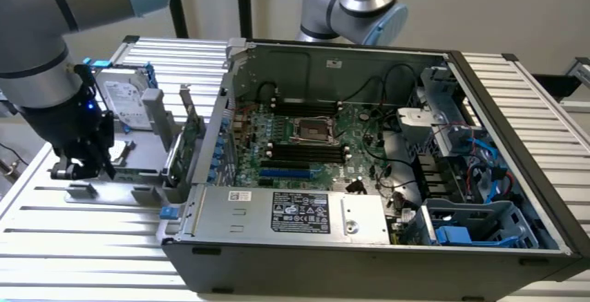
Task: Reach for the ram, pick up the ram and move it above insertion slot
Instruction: 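Pick up the ram and move it above insertion slot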
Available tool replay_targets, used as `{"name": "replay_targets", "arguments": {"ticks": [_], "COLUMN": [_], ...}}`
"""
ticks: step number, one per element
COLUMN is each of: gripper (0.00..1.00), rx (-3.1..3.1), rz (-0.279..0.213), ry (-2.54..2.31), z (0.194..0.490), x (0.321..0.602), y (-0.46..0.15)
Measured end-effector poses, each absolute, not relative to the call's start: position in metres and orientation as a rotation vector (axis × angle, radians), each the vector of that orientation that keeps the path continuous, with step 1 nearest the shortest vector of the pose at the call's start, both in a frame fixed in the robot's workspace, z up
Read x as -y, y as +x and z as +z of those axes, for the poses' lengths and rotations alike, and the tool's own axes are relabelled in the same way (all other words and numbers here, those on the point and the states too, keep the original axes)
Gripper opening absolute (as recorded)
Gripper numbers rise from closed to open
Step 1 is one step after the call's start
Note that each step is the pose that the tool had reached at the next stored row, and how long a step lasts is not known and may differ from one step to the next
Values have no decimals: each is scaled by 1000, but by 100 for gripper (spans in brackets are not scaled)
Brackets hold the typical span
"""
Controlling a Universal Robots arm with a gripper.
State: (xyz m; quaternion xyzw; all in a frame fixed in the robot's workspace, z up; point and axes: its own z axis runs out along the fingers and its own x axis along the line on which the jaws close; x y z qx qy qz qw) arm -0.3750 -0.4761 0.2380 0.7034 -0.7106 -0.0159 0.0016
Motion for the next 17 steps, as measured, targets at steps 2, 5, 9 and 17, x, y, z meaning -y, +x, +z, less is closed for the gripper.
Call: {"name": "replay_targets", "arguments": {"ticks": [2,5,9,17], "gripper": [13,13,13,13], "rx": [2229,2225,2218,2202], "rz": [-50,-50,-50,-50], "ry": [2208,2212,2219,2235], "z": [247,261,279,315], "x": [476,476,476,476], "y": [-374,-370,-363,-352]}}
